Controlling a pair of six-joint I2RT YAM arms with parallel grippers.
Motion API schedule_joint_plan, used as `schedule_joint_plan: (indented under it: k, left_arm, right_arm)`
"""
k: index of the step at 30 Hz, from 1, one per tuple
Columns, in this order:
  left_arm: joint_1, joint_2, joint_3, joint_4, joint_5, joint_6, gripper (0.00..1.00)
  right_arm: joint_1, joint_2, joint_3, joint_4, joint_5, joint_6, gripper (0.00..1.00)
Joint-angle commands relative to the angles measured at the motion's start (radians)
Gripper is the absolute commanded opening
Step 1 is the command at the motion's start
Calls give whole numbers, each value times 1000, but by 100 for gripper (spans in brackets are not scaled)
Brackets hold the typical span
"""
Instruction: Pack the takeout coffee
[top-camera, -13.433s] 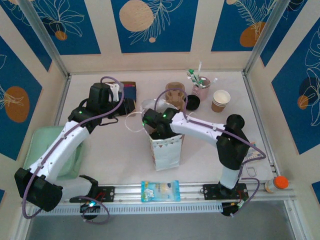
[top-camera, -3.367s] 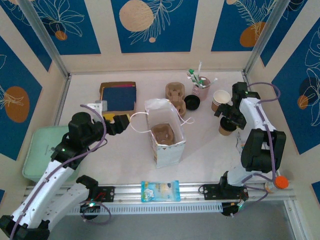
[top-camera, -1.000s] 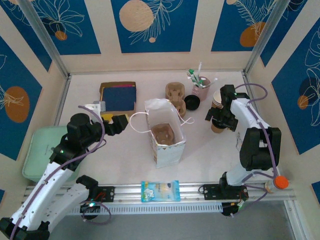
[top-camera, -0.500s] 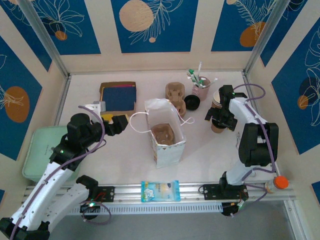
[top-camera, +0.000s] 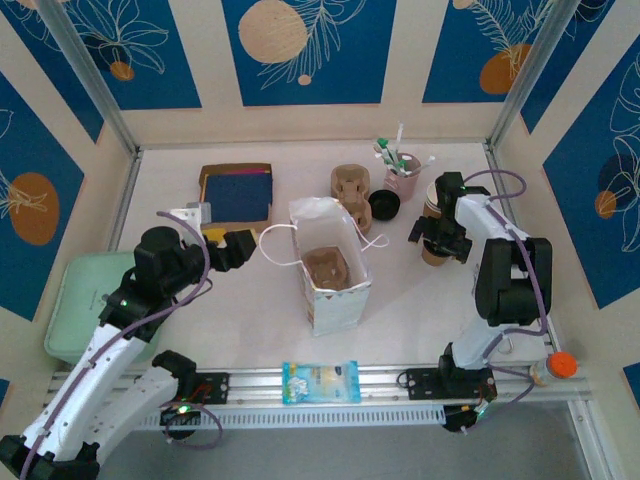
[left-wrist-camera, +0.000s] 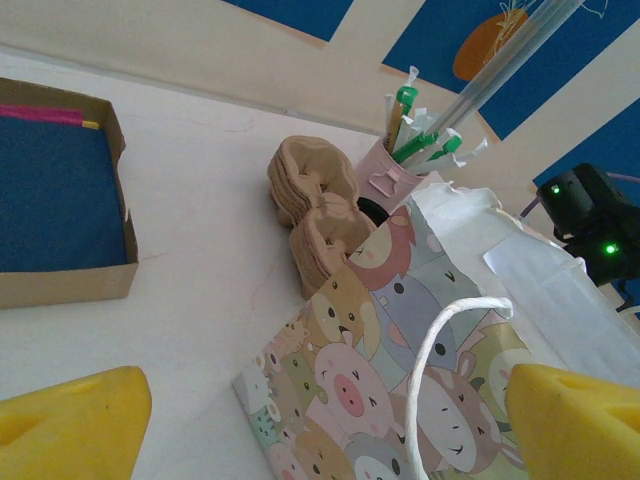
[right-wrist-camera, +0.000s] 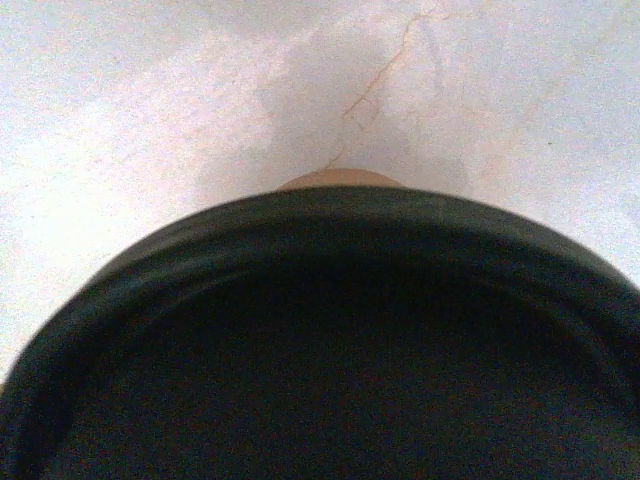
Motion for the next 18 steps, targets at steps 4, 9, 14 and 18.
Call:
schedule_joint_plan:
  k: [4, 9, 14, 18]
  left_arm:
    - [13, -2, -1, 9, -9, 27, 92]
    - [12, 0, -3, 11, -9, 27, 91]
    - [12, -2, -7, 11, -10, 27, 91]
    - [13, -2, -7, 9, -11, 27, 91]
  right_arm:
    - [-9, 25, -13, 12, 4, 21, 99]
    - [-14, 35, -15, 18, 10, 22, 99]
    - [-14, 50, -27, 26, 17, 26, 99]
    - [-12, 55, -42, 34, 20, 32, 99]
